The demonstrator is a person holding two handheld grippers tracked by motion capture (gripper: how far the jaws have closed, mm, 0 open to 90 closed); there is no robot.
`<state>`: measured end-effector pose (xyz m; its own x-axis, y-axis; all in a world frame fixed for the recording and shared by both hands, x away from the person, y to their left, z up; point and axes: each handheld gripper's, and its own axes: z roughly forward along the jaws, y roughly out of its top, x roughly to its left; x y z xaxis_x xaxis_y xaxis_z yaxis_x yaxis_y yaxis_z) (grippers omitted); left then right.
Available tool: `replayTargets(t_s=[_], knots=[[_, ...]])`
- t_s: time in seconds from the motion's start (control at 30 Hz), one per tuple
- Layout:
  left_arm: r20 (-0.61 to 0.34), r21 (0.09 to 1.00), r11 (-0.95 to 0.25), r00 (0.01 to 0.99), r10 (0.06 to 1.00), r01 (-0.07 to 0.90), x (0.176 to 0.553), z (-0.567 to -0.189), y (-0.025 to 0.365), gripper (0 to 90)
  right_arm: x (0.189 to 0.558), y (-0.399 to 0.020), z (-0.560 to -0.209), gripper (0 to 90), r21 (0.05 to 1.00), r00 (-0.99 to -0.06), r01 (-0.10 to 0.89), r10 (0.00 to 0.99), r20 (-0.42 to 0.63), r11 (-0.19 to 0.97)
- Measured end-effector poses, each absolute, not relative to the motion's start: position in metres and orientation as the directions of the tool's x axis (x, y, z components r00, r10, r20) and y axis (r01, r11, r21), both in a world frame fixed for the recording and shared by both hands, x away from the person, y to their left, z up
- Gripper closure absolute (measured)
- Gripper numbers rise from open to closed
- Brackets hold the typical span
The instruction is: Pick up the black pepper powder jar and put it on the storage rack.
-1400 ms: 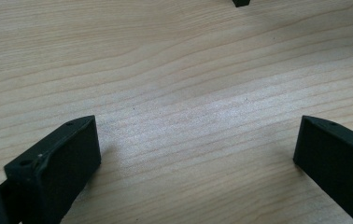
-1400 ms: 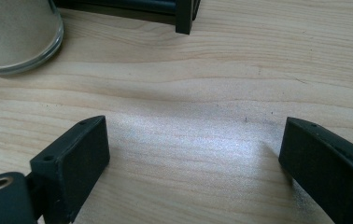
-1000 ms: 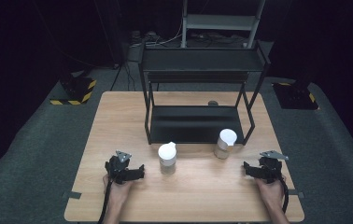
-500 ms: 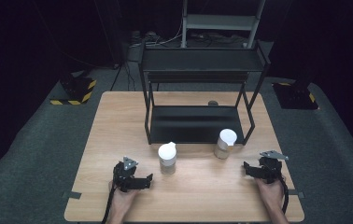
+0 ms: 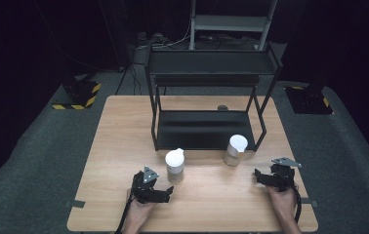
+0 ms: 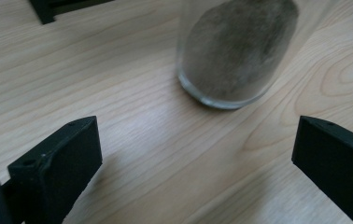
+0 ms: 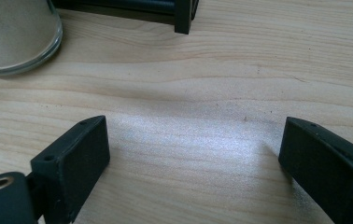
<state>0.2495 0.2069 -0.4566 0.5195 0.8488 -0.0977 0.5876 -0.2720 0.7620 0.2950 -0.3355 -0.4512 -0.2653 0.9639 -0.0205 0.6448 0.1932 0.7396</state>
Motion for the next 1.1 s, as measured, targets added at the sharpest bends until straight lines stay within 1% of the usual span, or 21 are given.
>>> replayTargets(t_s=[0.13,0.23,0.47,0.67,0.97,1.0,1.1], knots=[[-0.094,0.772,-0.273,0.527,0.844,0.574,0.254,-0.455,0.200,1.8,0.295,-0.335,-0.451,8.0,0.740,-0.264,0.645,0.964,-0.020,0.193],[-0.056,0.785,-0.285,0.522,0.851,0.550,0.253,-0.453,0.189,2.2,0.295,-0.335,-0.451,8.0,0.739,-0.263,0.646,0.965,-0.020,0.192],[-0.059,0.810,-0.254,0.505,0.861,0.529,0.257,-0.453,0.179,5.2,0.295,-0.335,-0.451,8.1,0.740,-0.263,0.645,0.965,-0.021,0.192],[-0.067,0.834,-0.223,0.493,0.868,0.506,0.259,-0.452,0.173,10.7,0.295,-0.335,-0.451,8.1,0.740,-0.263,0.645,0.965,-0.022,0.193],[-0.067,0.845,-0.210,0.487,0.871,0.493,0.262,-0.452,0.167,20.3,0.295,-0.335,-0.451,8.1,0.740,-0.263,0.645,0.965,-0.022,0.192],[-0.067,0.846,-0.210,0.489,0.870,0.490,0.262,-0.453,0.167,20.3,0.295,-0.335,-0.451,8.1,0.740,-0.263,0.645,0.965,-0.022,0.192],[-0.067,0.852,-0.207,0.493,0.868,0.480,0.262,-0.454,0.165,24.8,0.295,-0.335,-0.451,8.1,0.740,-0.263,0.645,0.965,-0.022,0.192]])
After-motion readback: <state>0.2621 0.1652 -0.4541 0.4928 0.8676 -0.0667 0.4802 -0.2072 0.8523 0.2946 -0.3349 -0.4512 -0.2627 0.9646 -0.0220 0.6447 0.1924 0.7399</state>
